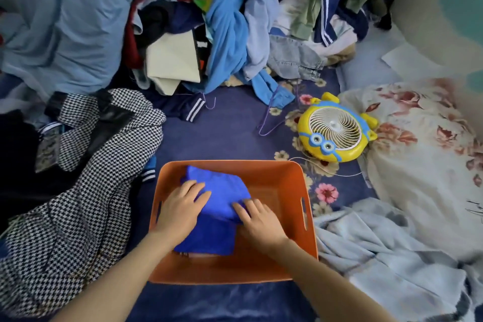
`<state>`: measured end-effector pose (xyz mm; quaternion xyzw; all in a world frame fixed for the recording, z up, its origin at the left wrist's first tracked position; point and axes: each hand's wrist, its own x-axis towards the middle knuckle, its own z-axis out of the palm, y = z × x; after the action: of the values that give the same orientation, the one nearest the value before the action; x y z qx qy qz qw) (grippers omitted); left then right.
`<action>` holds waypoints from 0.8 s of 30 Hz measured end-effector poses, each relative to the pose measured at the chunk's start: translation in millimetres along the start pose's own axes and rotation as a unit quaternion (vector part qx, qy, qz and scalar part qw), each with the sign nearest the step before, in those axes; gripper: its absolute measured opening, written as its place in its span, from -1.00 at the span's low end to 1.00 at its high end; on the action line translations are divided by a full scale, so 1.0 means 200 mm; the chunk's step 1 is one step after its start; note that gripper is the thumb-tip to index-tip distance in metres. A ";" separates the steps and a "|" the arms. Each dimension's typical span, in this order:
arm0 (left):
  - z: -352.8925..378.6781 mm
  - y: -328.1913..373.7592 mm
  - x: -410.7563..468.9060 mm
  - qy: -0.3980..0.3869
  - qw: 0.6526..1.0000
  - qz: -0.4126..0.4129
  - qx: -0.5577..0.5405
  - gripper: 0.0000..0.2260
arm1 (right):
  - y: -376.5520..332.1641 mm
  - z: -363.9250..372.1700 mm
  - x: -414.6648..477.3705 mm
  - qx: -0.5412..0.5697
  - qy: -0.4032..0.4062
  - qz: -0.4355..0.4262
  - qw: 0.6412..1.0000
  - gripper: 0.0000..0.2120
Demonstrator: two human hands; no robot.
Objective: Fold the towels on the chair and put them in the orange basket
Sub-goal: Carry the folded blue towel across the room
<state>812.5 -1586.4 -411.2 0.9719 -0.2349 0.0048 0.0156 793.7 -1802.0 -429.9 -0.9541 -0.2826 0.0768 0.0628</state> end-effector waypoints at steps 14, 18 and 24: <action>0.47 0.09 -0.19 -0.403 0.900 -0.163 -0.029 -0.37 | -0.10 0.46 0.11 0.011 -0.296 -0.035 0.954 -0.51; 0.45 0.08 -0.17 -0.416 0.889 -0.183 -0.054 -0.42 | -0.07 0.42 0.12 0.004 -0.309 -0.009 0.951 -0.49; 0.31 0.08 -0.17 -0.381 0.905 -0.181 -0.062 -0.45 | -0.07 0.28 0.11 0.011 -0.294 0.046 0.955 -0.49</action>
<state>775.6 -1587.0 -473.6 0.9226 -0.0427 -0.3832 -0.0142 794.0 -1775.2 -485.4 -0.9006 -0.2438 0.3595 -0.0164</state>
